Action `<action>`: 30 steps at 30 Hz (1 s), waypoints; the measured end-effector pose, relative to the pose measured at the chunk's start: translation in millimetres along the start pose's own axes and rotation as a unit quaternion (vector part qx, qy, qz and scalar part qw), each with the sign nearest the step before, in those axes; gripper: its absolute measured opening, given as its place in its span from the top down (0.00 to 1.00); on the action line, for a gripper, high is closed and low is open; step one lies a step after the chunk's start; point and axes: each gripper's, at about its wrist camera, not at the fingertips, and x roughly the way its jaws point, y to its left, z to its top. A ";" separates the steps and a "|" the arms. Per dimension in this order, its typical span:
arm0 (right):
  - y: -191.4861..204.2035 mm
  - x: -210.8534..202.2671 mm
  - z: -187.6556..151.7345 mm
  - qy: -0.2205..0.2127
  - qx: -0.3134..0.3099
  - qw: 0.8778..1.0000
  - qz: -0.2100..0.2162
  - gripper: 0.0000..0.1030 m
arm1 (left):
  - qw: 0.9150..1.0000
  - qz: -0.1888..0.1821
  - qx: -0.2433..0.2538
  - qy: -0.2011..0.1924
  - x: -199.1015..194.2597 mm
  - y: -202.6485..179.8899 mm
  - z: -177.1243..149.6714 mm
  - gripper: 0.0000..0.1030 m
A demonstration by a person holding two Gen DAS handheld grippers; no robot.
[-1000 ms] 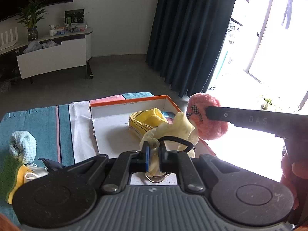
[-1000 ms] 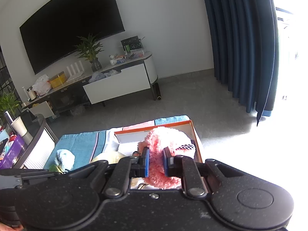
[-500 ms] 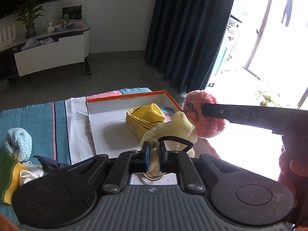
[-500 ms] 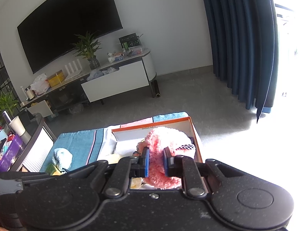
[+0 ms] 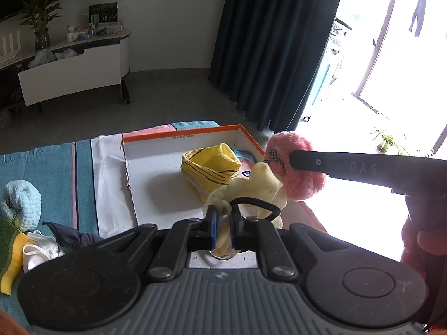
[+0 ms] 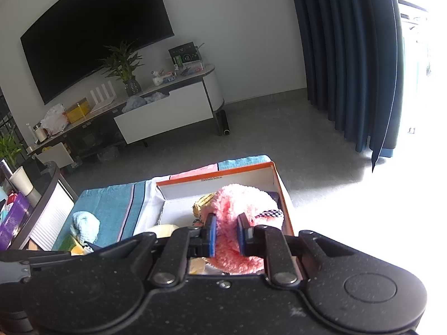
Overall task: Organize soft objects
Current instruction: 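Open the right tool to drop the pink sock in the box while the left tool releases the scrunchie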
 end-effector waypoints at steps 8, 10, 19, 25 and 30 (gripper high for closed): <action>-1.9 7.3 -1.1 -0.006 0.010 1.000 -0.002 0.63 | 1.000 -0.003 0.003 0.009 5.1 -1.3 -1.1 0.89; -3.0 6.0 -2.1 -0.010 0.011 1.000 -0.002 0.62 | 1.000 -0.005 0.003 0.013 7.1 -1.1 -2.1 0.88; -1.7 -1.6 -1.1 -0.016 0.004 1.000 0.005 0.62 | 0.998 -0.027 0.016 0.046 19.5 -4.6 -11.6 0.57; 2.3 -6.1 -1.0 -0.014 -0.001 1.000 0.007 0.62 | 0.999 -0.011 0.005 0.035 11.1 6.0 -8.6 0.42; 8.9 -9.6 -3.7 -0.013 -0.006 1.000 0.014 0.61 | 1.000 0.011 -0.003 0.023 -0.8 15.3 -4.7 0.41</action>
